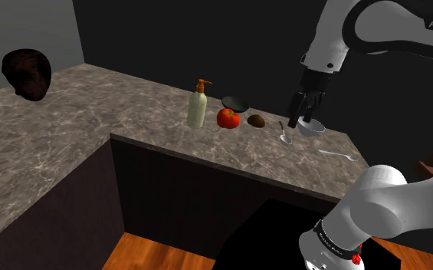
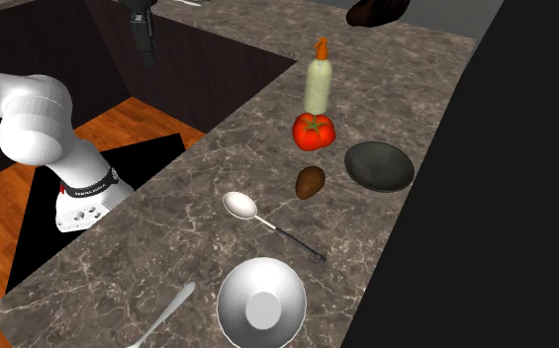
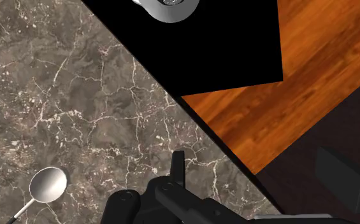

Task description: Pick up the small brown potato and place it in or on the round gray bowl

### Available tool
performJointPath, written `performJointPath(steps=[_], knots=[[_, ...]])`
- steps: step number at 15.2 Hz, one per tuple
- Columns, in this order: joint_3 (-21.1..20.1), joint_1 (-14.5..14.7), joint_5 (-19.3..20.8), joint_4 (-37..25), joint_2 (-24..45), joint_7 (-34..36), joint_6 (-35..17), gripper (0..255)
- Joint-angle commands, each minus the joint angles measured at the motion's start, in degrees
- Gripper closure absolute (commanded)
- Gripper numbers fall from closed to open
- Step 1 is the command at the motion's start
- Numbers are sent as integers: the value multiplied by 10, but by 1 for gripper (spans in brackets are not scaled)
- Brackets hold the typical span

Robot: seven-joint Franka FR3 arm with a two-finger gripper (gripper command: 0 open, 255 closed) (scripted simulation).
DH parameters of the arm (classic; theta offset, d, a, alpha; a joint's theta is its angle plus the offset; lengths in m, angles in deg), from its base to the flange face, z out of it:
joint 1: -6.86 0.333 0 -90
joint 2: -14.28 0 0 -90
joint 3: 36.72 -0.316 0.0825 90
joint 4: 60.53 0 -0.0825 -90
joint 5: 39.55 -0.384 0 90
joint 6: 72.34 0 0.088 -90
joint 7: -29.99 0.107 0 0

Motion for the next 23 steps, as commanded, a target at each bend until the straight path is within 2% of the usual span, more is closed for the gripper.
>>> performJointPath(steps=[1, 8, 14, 19, 23], knots=[[0, 0, 0, 0, 0, 0, 0, 0], [88, -13, 63, 64, 14, -133, -119, 0], [170, -18, 99, 82, 73, -246, -232, 0], [243, -7, 102, 68, 152, -347, -326, 0], [303, 16, 76, 38, 231, -438, -394, 0]])
